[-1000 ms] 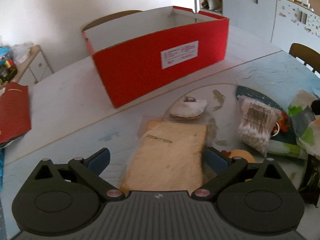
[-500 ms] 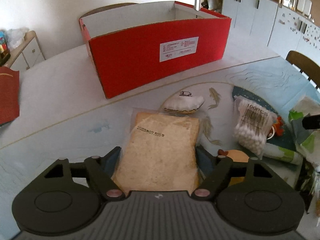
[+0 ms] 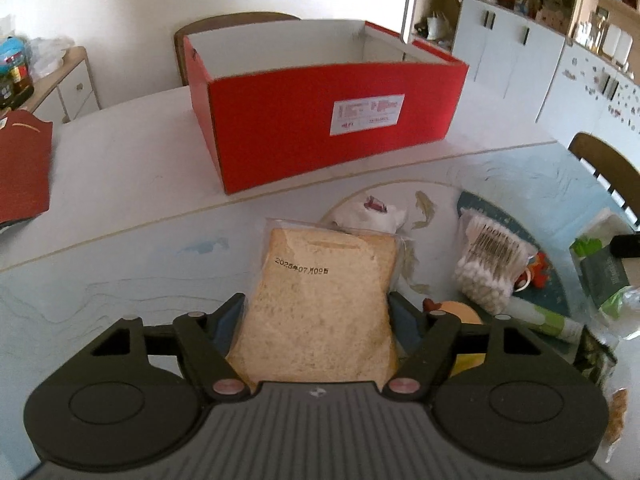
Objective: Organize objects
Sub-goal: 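Carry the bread and wet-wipe pack with both grippers over the red box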
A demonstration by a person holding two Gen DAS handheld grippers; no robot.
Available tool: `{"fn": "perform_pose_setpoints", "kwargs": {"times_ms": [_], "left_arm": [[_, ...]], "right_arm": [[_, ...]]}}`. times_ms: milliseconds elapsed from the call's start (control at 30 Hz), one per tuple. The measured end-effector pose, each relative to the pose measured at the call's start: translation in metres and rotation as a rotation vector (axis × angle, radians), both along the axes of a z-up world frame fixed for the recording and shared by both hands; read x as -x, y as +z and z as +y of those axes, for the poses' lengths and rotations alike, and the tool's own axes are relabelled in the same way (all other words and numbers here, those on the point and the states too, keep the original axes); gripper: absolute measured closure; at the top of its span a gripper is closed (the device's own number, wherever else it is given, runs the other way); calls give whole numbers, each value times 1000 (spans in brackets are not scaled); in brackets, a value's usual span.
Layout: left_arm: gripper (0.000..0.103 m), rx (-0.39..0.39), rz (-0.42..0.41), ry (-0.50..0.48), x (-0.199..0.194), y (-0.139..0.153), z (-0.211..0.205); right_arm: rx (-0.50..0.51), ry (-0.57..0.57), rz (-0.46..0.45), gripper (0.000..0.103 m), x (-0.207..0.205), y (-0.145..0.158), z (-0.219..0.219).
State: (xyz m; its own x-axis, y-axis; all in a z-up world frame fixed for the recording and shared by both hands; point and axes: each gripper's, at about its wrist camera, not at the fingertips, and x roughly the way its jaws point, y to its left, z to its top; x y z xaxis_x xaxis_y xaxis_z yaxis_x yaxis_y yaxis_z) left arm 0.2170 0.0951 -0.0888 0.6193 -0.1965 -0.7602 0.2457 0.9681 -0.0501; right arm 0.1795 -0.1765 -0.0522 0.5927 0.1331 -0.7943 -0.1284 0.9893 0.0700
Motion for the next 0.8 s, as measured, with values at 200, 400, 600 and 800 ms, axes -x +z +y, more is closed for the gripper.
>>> {"fn": "perform_pose_setpoints", "kwargs": {"times_ms": [200, 400, 600, 800], "left_arm": [[29, 44, -17, 10, 8, 26, 4], [29, 64, -40, 4, 4, 56, 2], [29, 86, -78, 3, -12, 90, -1], [29, 73, -125, -5, -42, 120, 0]], "right_arm": [[-51, 16, -46, 96, -1, 25, -8], [-106, 43, -95, 96, -14, 56, -7], [-144, 83, -147, 96, -38, 86, 4], [-165, 128, -178, 95, -72, 112, 21]]}}
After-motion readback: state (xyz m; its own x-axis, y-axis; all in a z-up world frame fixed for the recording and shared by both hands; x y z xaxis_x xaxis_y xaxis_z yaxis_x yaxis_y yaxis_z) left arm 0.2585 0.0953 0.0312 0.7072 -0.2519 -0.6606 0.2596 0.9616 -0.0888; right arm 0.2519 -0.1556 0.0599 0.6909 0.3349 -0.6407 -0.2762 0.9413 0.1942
